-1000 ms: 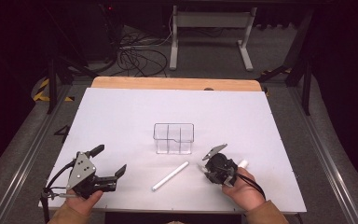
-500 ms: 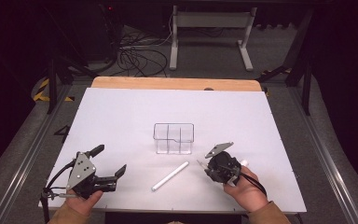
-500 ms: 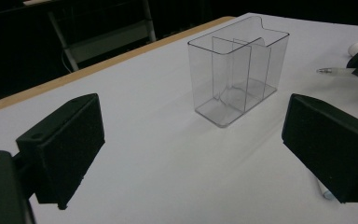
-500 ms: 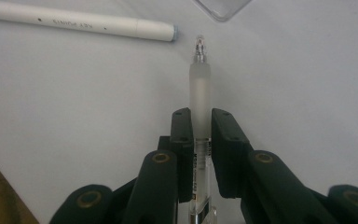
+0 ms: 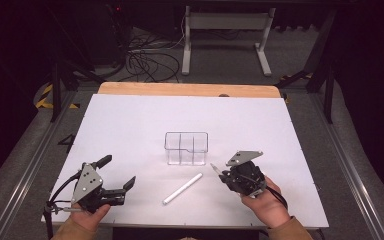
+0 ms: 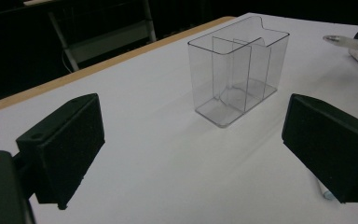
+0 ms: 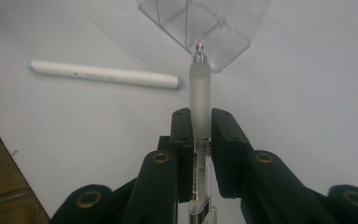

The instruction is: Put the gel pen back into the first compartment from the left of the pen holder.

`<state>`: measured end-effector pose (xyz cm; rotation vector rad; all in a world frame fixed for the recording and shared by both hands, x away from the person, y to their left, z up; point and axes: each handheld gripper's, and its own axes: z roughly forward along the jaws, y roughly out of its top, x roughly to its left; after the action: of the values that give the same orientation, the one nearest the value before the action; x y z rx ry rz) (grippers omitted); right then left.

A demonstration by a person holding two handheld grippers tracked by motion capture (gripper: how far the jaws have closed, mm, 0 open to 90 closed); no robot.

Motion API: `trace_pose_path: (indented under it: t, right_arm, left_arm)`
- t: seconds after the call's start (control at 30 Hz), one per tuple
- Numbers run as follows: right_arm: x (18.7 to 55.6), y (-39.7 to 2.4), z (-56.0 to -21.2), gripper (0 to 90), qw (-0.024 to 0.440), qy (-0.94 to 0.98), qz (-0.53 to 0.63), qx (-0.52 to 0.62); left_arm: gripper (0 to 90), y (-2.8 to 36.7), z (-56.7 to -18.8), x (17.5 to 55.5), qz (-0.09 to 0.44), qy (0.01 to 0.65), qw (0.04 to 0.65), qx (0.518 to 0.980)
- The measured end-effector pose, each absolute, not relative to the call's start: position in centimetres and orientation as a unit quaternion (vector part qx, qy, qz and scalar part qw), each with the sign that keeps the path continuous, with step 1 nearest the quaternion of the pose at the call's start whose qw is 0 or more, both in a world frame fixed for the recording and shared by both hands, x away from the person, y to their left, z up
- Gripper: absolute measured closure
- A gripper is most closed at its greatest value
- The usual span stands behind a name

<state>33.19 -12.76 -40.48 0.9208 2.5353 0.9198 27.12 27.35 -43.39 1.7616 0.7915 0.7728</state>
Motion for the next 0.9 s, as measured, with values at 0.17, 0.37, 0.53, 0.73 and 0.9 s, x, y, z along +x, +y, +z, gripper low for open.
trace_pose_path:
  t: [0.17, 0.37, 0.53, 0.73, 0.9]
  right_arm:
    - [32.9, -13.2, -39.9, 80.2, 0.158, 0.864, 0.362, 0.313]
    - [32.5, -13.9, -39.0, 80.1, 0.171, 0.835, 0.42, 0.312]
    - [32.4, -14.4, -38.6, 80.1, 0.169, 0.819, 0.453, 0.309]
    - [32.2, -14.8, -38.4, 80.1, 0.169, 0.803, 0.487, 0.299]
    - [32.2, -14.9, -38.4, 80.1, 0.172, 0.798, 0.496, 0.296]
  left_arm:
    - [6.5, 27.3, -43.4, 27.1, 0.321, 0.328, 0.506, 0.731]
    - [6.5, 27.3, -43.4, 27.1, 0.32, 0.328, 0.506, 0.731]
    - [6.5, 27.3, -43.4, 27.1, 0.32, 0.327, 0.504, 0.732]
    - [6.5, 27.3, -43.4, 27.2, 0.319, 0.328, 0.506, 0.731]
    - [6.5, 27.3, -43.4, 27.1, 0.32, 0.328, 0.505, 0.732]
